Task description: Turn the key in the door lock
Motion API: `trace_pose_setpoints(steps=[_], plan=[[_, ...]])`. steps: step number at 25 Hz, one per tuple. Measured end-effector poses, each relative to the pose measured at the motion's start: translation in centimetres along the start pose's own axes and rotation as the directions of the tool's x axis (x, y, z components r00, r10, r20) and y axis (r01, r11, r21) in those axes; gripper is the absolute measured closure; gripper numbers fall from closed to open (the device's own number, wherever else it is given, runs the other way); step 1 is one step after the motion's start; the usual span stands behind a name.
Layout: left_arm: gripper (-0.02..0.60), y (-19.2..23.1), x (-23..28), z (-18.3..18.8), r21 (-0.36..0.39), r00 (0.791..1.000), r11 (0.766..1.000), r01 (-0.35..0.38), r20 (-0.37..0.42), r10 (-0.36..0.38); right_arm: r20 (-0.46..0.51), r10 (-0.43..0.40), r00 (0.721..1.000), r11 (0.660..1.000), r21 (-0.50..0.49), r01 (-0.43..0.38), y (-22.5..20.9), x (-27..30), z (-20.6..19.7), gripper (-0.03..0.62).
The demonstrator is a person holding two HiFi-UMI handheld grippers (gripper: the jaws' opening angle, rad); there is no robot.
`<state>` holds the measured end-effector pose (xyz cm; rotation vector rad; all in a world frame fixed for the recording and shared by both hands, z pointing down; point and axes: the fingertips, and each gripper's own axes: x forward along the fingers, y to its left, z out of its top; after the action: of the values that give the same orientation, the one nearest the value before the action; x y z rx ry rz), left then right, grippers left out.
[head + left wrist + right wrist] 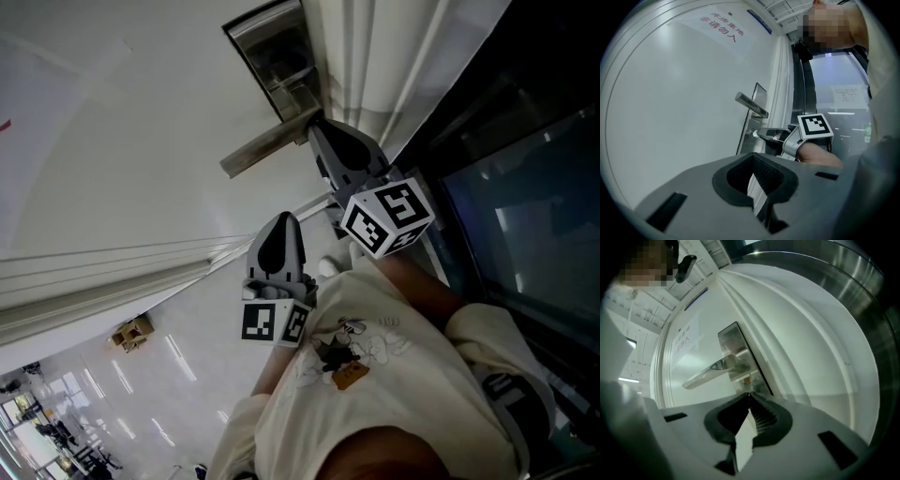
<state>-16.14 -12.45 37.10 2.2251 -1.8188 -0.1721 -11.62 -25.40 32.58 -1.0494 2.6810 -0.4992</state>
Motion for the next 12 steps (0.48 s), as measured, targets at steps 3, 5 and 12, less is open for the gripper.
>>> trace_pose_setpoints(steps=[3, 5, 12], plan=[[0.576, 0.11, -0.08, -0.34, -0.010, 1.000, 1.000, 0.003, -0.009, -0.003, 0.008, 0.005, 1.000, 0.998, 0.068, -0.005, -0.14, -0.03, -0.02, 0.576], [0.577, 0.21, -0.09, -0.46, -0.014, 1.000, 1.000, 0.006, -0.012, -0.006, 0.012, 0.007, 1.000, 0.994, 0.112, -0.009, -0.22, -0.02, -0.02, 0.576], [0.576, 0.29, -0.13, -0.55, -0.020, 1.000, 1.000, 0.013, -0.008, -0.013, 0.023, 0.033, 0.999, 0.952, 0.302, -0.039, -0.58, 0.05, -0.18, 0.576]])
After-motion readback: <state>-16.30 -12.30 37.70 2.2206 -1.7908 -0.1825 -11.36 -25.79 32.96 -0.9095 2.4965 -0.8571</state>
